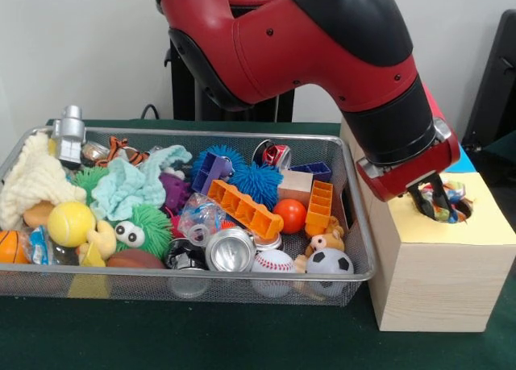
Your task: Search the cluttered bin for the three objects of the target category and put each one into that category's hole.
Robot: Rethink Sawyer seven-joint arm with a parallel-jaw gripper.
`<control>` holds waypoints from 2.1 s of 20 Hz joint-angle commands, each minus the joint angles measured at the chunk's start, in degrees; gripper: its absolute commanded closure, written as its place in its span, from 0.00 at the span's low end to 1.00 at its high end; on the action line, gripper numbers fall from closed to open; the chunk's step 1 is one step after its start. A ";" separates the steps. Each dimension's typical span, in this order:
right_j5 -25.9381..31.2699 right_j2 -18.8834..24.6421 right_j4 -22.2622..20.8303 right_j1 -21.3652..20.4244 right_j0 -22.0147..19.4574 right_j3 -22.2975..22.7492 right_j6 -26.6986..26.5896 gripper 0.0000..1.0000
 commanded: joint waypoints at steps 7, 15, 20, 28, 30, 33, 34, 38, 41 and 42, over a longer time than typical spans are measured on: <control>-0.93 -1.02 -1.90 4.08 -2.27 0.50 4.39 1.00; 0.67 -1.22 -2.06 3.80 -1.98 0.30 3.81 1.00; 0.58 -1.19 -2.12 3.52 -2.11 0.75 3.86 0.00; -1.53 1.06 -2.18 3.81 -3.86 2.04 3.52 0.00; -0.90 1.56 -2.43 3.13 -4.12 2.31 2.95 0.00; 0.53 1.59 -2.17 1.59 -4.10 2.73 3.35 0.00; 0.96 1.54 -2.07 1.02 -4.09 3.03 3.60 0.00; 2.37 1.59 -1.74 -1.35 -4.18 4.12 4.17 0.00; 2.67 1.85 -1.87 -3.19 -4.50 5.53 4.08 0.00; 2.57 2.04 -1.82 -3.53 -4.68 6.00 4.10 0.00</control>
